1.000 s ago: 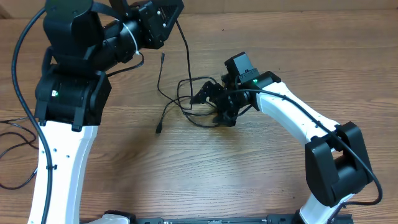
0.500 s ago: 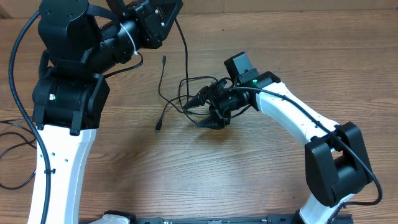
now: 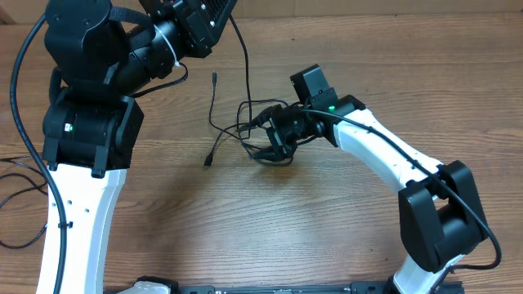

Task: Untangle cables

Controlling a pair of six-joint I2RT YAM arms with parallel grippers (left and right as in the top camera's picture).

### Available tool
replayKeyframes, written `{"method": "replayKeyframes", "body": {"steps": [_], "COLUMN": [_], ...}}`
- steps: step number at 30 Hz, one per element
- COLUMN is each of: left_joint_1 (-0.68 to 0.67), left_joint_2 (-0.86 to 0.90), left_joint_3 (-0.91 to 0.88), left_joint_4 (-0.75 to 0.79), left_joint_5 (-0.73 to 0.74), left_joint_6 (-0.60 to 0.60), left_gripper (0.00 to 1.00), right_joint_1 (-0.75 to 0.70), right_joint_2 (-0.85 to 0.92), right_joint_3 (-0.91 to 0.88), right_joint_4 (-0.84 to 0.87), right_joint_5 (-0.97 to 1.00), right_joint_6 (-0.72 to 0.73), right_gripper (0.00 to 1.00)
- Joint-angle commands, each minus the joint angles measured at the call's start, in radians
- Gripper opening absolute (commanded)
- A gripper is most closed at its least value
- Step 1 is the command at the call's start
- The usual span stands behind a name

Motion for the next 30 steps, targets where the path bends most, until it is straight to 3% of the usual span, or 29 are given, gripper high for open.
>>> {"method": "replayKeyframes", "body": {"steps": [1, 9, 15, 21, 30], "left_joint_1": [0.005, 0.019, 0.130, 0.263, 0.278], "left_joint_2": [-0.023, -0.024, -0.024, -0.014, 0.048], "left_joint_3": [0.009, 0.009, 0.009, 0.009, 0.008], "left_joint_4": [0.017, 0.033, -0.092, -0.328, -0.487], "left_joint_5": [0.008, 0.005, 0.003, -0.061, -0.069], "left_joint_6": [-0.041, -0.045, 0.008, 0.069, 0.132], "left_gripper": [0.04, 0.04, 0.04, 0.04, 0.05], "right_joint_1": [0.016, 0.016, 0.016, 0.001, -0.024], "right_joint_2": [-0.005, -0.005, -0.005, -0.028, -0.233], "right_joint_3": [0.000, 0.000, 0.000, 0.014, 0.031], "right_joint_4": [0.045, 0.042, -0.001, -0.005, -0.020], "right_joint_5": [0.031, 0.179, 0.369, 0.375, 0.399], "right_joint_6": [0.069, 0.013, -0.173, -0.377, -0.630], "right_gripper": [0.51, 0.04, 0.04, 0.04, 0.04]}}
